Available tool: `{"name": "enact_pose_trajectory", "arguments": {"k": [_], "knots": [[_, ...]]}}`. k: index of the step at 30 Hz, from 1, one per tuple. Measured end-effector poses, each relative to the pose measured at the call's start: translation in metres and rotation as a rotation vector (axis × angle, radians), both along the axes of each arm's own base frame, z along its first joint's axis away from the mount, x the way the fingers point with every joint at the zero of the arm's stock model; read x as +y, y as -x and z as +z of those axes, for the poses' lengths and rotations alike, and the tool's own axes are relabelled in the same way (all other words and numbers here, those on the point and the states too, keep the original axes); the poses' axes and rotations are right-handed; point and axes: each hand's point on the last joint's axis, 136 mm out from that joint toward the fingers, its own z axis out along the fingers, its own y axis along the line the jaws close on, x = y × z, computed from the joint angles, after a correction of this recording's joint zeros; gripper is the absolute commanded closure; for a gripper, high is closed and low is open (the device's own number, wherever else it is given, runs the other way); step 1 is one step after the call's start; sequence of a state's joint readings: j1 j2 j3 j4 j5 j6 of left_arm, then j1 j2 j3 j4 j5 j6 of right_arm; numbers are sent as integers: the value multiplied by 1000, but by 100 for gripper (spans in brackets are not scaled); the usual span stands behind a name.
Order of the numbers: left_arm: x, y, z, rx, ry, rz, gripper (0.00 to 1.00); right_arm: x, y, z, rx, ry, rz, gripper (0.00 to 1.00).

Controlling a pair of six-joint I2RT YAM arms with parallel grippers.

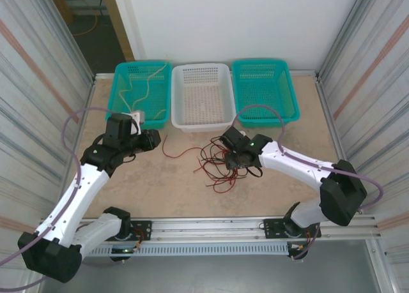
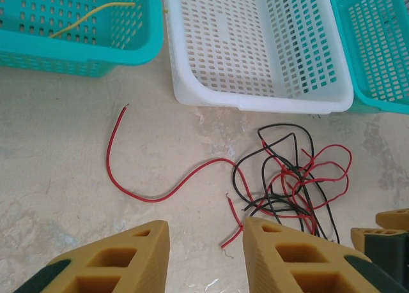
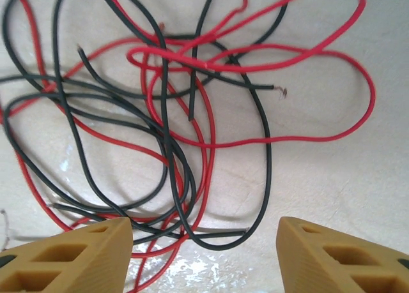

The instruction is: Untangle the cables

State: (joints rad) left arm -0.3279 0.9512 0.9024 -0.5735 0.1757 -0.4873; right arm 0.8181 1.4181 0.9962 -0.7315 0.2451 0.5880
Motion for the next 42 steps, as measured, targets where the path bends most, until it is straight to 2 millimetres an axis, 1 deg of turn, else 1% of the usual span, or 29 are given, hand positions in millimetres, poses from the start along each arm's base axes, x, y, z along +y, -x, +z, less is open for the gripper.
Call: {"name": "enact_pose_trajectory", "arguments": {"k": [3,5,7,8,11,14,16,19,20,21,23,24,25,27,28,29,30,31,32,34,36,37,39,42], "knots": [[0,1,-6,13,-4,0,63,12,-8,10,-25,-35,18,47],[0,2,-7,16,-1,-2,64,23,-16,12,-35,-43,33,53],[0,3,-6,16,3,-2,63,36,-21,10,-38,-48,45,53],[0,3,-5,13,5,-1,63,42,-20,5,-34,-43,58,51],[0,5,-2,5,9,-1,63,54,-5,-5,-13,-25,111,45],[1,5,-1,-2,11,1,63,64,21,-12,1,-18,171,41],[1,5,-1,0,12,1,63,63,39,-18,19,-9,193,41],[-1,3,-2,6,18,-3,63,53,52,-27,44,16,178,45],[-2,2,-3,8,21,-4,63,49,53,-30,49,26,170,47],[-4,1,-3,8,27,-8,63,46,54,-33,53,38,159,53],[-6,-1,-2,7,37,-14,63,42,52,-36,51,54,144,80],[-7,-1,-2,7,41,-18,63,42,51,-37,49,63,144,92],[-8,-1,-2,6,44,-21,63,41,50,-39,51,71,141,100],[-10,-1,1,-4,56,-31,61,44,48,-36,50,74,144,100],[-12,-1,4,-12,65,-39,59,48,46,-31,42,69,154,100],[-14,-1,6,-18,74,-45,58,52,44,-24,31,58,164,100],[-16,-1,10,-29,90,-56,56,58,42,-12,12,35,177,100],[-18,-1,14,-41,104,-65,55,63,40,1,-9,9,188,100],[-22,-1,20,-62,123,-81,52,69,37,19,-39,-28,199,100],[-30,1,31,-106,162,-114,47,78,32,59,-102,-115,215,100],[-45,7,44,-155,196,-181,40,83,26,113,-189,-236,216,100],[-53,11,50,-175,209,-215,38,82,23,136,-227,-290,212,100],[-76,22,65,-235,237,-320,33,77,16,183,-303,-400,198,100],[-106,42,82,-309,258,-466,29,65,3,233,-382,-531,163,100]]}}
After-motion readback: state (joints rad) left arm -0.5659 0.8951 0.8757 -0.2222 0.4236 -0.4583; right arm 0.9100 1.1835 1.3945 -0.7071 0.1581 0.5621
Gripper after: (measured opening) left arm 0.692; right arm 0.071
